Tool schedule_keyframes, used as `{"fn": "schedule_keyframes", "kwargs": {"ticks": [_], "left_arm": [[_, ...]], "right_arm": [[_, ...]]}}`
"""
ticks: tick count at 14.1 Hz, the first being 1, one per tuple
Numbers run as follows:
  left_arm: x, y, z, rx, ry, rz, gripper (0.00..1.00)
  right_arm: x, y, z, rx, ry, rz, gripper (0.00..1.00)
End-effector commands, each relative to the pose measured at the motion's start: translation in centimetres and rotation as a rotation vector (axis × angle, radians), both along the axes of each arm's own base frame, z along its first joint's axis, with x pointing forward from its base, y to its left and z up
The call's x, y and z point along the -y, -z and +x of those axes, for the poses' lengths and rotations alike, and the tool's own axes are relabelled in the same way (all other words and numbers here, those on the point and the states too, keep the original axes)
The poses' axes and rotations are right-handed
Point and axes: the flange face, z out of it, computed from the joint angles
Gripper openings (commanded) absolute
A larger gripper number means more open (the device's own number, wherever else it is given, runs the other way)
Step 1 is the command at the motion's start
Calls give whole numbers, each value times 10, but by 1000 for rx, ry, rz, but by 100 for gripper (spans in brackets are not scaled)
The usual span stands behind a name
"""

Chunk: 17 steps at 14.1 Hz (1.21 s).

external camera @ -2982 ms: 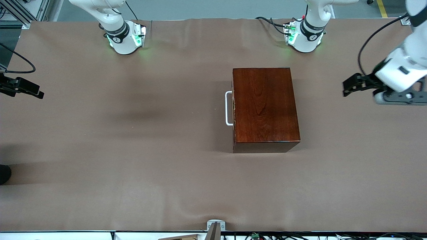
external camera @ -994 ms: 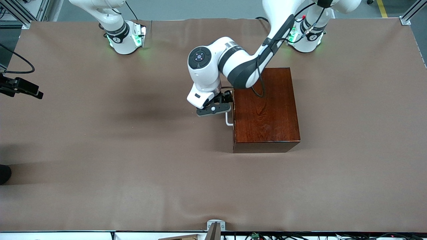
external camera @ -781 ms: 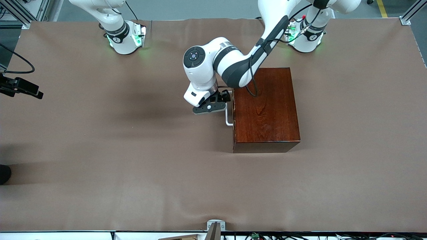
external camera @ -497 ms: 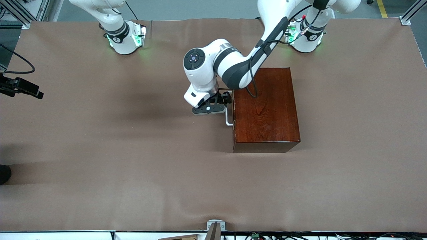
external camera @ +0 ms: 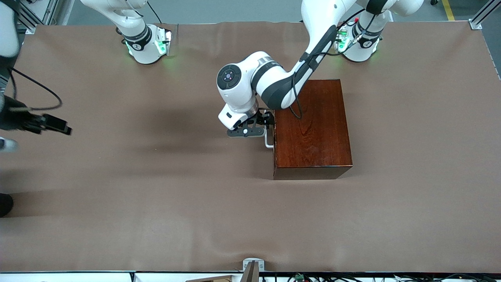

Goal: Open drawer, take yellow block, close drawer

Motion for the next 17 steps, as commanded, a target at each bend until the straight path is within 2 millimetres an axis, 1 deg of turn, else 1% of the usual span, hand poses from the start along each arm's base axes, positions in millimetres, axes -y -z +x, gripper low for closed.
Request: {"fn": "schedule_keyframes", "kwargs": {"ticks": [1,2,3,6,7,8,9,11,15,17], "left_arm": [[1,9,1,3,22,25,100],[1,13,0,-2,23,29,100],[2,15,-1,-4,21,29,100],[7,16,-1,3,18,6,100],[12,11,-2,15,22,-21,100],[18,6,-2,32,27,-51,100],[21,2,-2,43,26,-76,100],[28,-1,-1,53,-9,-136,100],[36,-3,0,57,-45,-216,100],[40,-5,-1,44,-64,-254,100]], "right_arm": [[-30,27,17,-16,-31,6,100],[-41,33,19,-27,-51,3,100],[-48,39,18,-47,-60,2,100],[-54,43,16,-77,15,55,100],[-56,43,16,-84,52,79,87],[-61,44,15,-91,69,90,46],[-64,44,14,-97,71,93,43],[-66,45,13,-106,65,94,100],[-65,46,14,-97,56,96,100],[-65,54,12,-113,53,95,100]]}}
